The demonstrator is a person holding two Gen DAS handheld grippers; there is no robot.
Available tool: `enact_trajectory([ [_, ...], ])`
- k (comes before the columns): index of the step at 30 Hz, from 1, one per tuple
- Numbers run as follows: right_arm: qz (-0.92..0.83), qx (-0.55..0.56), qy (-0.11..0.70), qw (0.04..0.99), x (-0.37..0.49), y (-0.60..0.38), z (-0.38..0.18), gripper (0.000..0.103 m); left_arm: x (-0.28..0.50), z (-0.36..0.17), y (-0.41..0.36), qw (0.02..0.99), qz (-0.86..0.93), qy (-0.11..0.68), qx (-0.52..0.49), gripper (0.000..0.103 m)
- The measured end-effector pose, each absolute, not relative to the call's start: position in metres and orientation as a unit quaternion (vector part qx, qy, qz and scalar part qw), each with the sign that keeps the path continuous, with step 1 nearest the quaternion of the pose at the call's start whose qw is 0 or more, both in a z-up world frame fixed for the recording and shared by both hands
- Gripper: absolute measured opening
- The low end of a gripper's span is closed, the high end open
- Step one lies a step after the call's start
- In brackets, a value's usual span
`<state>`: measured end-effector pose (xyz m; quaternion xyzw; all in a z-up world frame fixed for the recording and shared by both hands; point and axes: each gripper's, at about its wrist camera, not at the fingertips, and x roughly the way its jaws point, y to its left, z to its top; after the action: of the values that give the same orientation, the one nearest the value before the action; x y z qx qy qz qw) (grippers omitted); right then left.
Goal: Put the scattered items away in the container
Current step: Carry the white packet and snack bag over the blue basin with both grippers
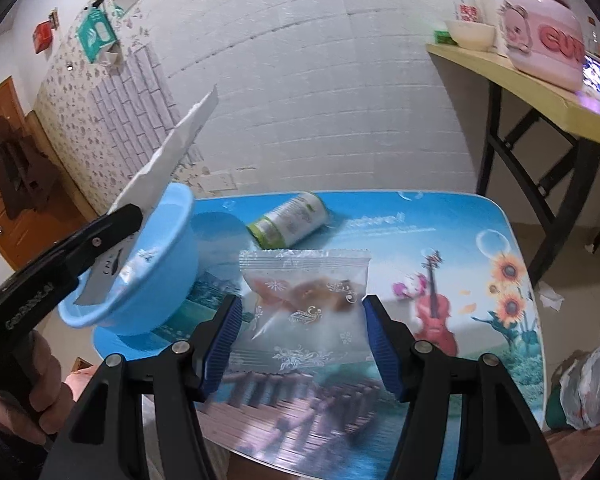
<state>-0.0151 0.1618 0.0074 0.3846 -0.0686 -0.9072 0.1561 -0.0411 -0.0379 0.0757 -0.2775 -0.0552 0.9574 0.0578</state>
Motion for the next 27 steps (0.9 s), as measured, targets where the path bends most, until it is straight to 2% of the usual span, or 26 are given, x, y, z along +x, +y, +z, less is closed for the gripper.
enact_trajectory([
  [11, -0.903, 0.373, -0.042, 0.208, -0.019, 0.102, 0.019, 0.064, -0.036, 0.08, -0.086, 0.021, 0.964, -0.065, -0.258, 0.019],
  [27, -0.898, 0.362, -0.026, 0.25, -0.055, 0.029, 0.019, 0.064, -0.038, 0.06, -0.168, -0.036, 0.957, -0.09, -0.272, 0.019],
])
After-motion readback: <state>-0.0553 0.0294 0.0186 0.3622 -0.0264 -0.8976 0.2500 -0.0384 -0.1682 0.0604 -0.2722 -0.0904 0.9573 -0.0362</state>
